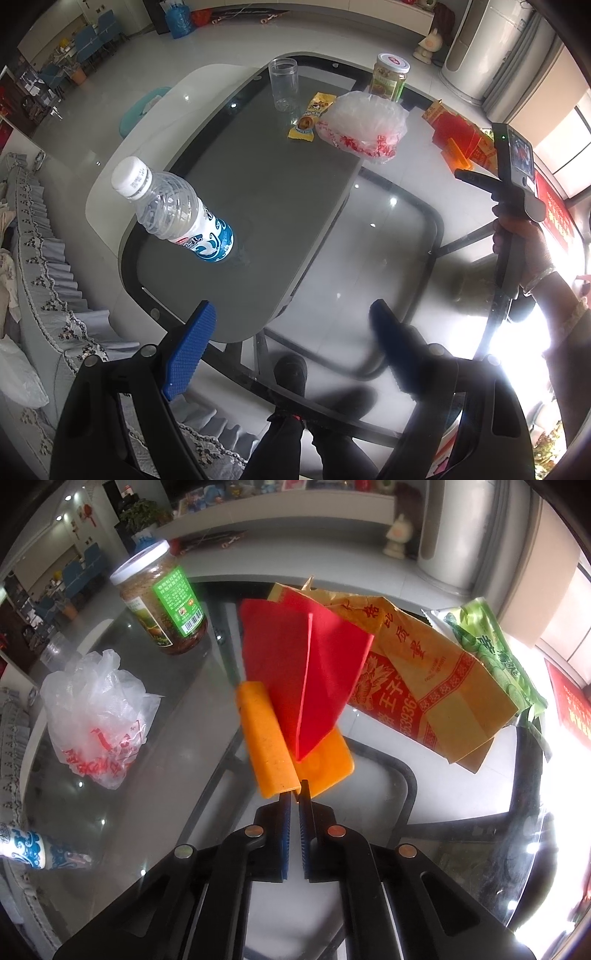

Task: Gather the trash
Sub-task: 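Close the right gripper on the orange card holder and red paper, then lift the held orange card holder and red paper with the right gripper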

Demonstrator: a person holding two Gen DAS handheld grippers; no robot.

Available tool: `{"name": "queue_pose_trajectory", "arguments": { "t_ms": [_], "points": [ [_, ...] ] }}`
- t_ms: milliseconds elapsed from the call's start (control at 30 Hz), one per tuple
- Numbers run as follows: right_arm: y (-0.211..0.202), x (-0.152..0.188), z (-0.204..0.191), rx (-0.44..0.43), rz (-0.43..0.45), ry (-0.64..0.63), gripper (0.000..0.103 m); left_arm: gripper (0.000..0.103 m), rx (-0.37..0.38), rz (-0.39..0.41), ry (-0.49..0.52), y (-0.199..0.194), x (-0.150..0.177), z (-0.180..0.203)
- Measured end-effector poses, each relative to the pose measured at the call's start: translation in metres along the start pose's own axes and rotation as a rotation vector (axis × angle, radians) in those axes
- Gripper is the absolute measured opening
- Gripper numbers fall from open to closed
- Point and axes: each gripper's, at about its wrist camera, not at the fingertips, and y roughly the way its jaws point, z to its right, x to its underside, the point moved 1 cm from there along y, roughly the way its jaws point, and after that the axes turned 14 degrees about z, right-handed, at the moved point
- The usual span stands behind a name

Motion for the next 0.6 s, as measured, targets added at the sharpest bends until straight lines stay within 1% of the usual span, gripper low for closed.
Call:
{"name": "queue_pose_trajectory", "arguments": {
  "t_ms": [433, 600],
  "points": [
    [-0.019, 0.008, 0.005, -0.029, 0.004, 0.024, 0.002, 0.083, 0.005, 0.002, 0.012, 0.001, 0.002, 0.003],
    [-0.030, 0.009, 0.004, -0.041, 0.021, 0.023, 0.002, 0.083, 0.005, 0.001, 0.007, 0.001, 0.003, 0.002]
  ]
}}
